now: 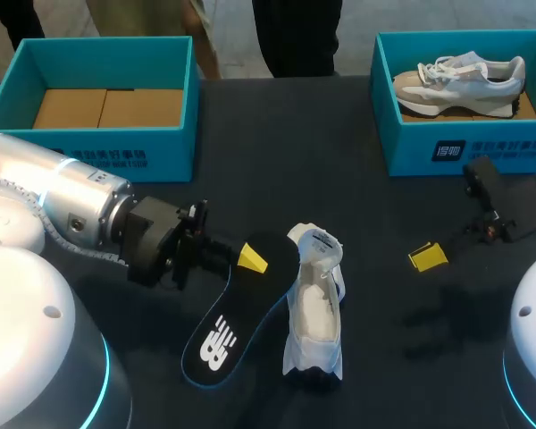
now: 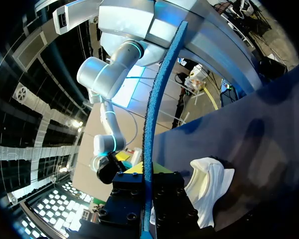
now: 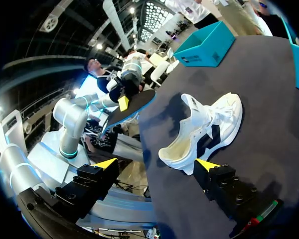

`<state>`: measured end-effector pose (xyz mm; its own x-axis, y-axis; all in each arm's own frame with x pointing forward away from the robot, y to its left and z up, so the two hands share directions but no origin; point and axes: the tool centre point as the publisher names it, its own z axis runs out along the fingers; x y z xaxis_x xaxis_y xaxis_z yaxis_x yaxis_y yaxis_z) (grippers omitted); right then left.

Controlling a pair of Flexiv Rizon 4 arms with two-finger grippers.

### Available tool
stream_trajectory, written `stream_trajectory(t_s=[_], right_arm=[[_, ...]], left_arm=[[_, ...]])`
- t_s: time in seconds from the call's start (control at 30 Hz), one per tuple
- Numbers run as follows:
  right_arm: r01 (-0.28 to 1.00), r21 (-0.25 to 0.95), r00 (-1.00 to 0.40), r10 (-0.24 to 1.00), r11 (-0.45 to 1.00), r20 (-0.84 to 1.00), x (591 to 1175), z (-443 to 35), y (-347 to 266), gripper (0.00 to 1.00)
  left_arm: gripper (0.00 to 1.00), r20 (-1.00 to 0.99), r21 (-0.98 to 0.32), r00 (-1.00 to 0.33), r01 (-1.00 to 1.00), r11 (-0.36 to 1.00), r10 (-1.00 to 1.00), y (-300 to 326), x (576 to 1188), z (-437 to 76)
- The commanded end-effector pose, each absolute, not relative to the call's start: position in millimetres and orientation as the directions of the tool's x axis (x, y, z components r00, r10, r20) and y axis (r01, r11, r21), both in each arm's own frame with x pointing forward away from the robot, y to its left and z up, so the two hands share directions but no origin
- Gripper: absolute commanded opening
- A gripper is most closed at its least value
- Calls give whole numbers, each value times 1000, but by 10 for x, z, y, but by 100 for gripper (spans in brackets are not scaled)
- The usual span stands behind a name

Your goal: Take the shoe out of the shoebox, open the shoe tongue, remove and reinsert the insole, then place the shoe into the shoebox

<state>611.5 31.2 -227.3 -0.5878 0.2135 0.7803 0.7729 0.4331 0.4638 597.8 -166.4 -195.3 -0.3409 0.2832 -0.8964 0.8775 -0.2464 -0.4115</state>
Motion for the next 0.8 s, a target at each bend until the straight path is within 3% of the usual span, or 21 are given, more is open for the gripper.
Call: stream_trajectory(t_s=[0.03,0.27,0.8], right_arm=[[774,462,-587,218,434,779,6103,-2268,321,100],[647,517,-719,223,560,659,5985,-2369,317,100],[477,579,-848,175,662,500,5773,-2617,49,100]], left_arm=[[0,-896,-411,-340,878,-244,285,-1671,5969,-1952],[0,-880,-471,-432,846,-249,199,-1697,5823,-1979],[0,-796,-604,-580,740,-295,175,-1818,5478,-2070]])
